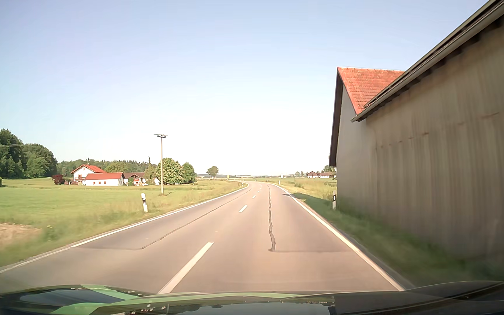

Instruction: Follow the waypoints while adhering to traffic rules and regulations

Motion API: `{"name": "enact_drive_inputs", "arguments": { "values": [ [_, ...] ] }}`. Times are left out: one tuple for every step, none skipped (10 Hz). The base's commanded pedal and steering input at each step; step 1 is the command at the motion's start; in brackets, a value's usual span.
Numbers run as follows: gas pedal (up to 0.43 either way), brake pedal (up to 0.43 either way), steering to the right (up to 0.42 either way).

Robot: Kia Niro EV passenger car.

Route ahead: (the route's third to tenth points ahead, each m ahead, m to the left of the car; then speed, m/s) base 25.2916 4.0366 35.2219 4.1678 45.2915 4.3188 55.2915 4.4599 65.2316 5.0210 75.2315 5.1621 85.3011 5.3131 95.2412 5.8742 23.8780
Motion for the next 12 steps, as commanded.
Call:
{"name": "enact_drive_inputs", "arguments": {
  "values": [
    [0.110,0.000,0.000],
    [0.079,0.000,0.000],
    [0.079,0.000,0.000],
    [0.087,0.000,0.000],
    [0.110,0.000,0.000],
    [0.138,0.000,0.000],
    [0.150,0.000,0.000],
    [0.157,0.000,0.000],
    [0.157,0.000,0.000],
    [0.110,0.000,0.000],
    [0.047,0.000,0.000],
    [0.047,0.000,-0.001]
  ]
}}
